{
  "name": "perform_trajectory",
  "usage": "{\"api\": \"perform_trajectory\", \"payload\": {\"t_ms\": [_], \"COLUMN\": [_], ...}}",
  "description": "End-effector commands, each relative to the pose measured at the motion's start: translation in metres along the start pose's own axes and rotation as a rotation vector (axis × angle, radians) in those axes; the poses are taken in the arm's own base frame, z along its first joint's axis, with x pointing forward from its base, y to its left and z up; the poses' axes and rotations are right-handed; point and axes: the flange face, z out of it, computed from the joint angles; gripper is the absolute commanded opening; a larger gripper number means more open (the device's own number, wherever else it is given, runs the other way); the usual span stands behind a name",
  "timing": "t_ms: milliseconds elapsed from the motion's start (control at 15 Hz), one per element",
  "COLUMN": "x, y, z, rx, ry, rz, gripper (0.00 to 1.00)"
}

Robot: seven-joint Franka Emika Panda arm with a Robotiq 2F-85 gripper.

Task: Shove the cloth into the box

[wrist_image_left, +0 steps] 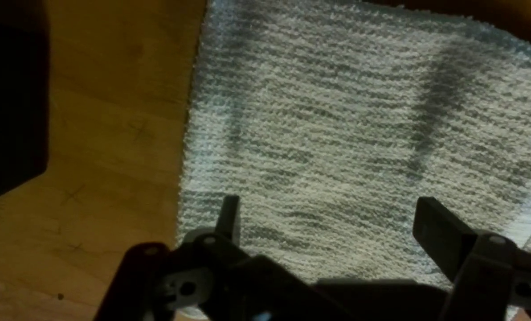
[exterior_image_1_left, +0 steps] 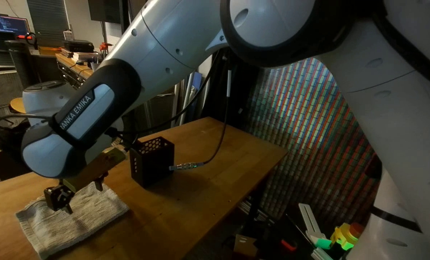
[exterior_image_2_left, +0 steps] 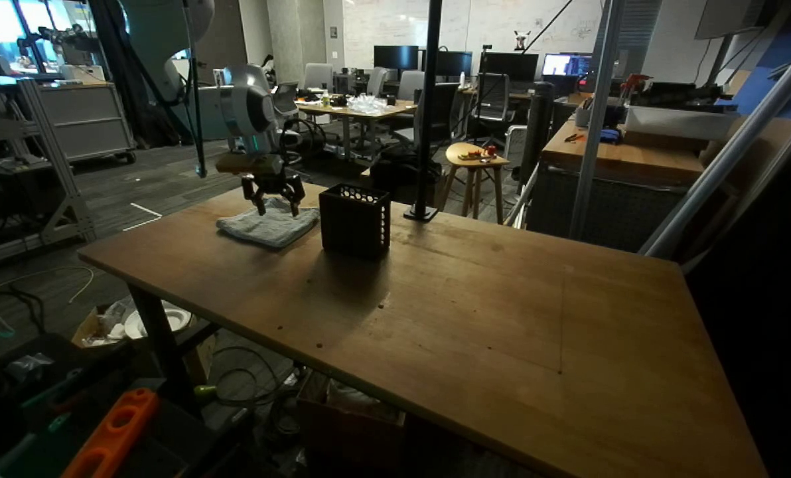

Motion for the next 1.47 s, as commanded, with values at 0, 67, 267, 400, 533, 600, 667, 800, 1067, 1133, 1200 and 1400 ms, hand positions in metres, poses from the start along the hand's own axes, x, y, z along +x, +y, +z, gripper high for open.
{"api": "perform_trajectory", "payload": {"t_ms": [0, 67, 267, 400, 533, 600, 667, 800, 1067, 1133, 1200, 1400], "x": [0.007, 0.007, 0.003, 0.0, -0.003, -0.005, -0.007, -0.01, -0.019, -0.023, -0.027, -0.04], "y": [-0.001, -0.005, -0.018, -0.023, -0.027, -0.029, -0.031, -0.033, -0.034, -0.035, -0.034, -0.031], "z": [0.013, 0.017, 0.029, 0.036, 0.038, 0.038, 0.037, 0.033, 0.019, 0.014, 0.01, -0.006], "rx": [0.042, 0.05, 0.085, 0.104, 0.119, 0.127, 0.129, 0.131, 0.133, 0.133, 0.135, 0.125], "ry": [0.011, 0.003, -0.016, -0.027, -0.034, -0.034, -0.035, -0.037, -0.037, -0.039, -0.042, -0.053], "rz": [-0.03, -0.041, -0.075, -0.09, -0.102, -0.107, -0.115, -0.118, -0.102, -0.096, -0.088, -0.069], "gripper": [1.0, 1.0, 1.0, 1.0, 1.0, 1.0, 0.94, 0.69, 0.46, 0.37, 0.3, 0.08]}}
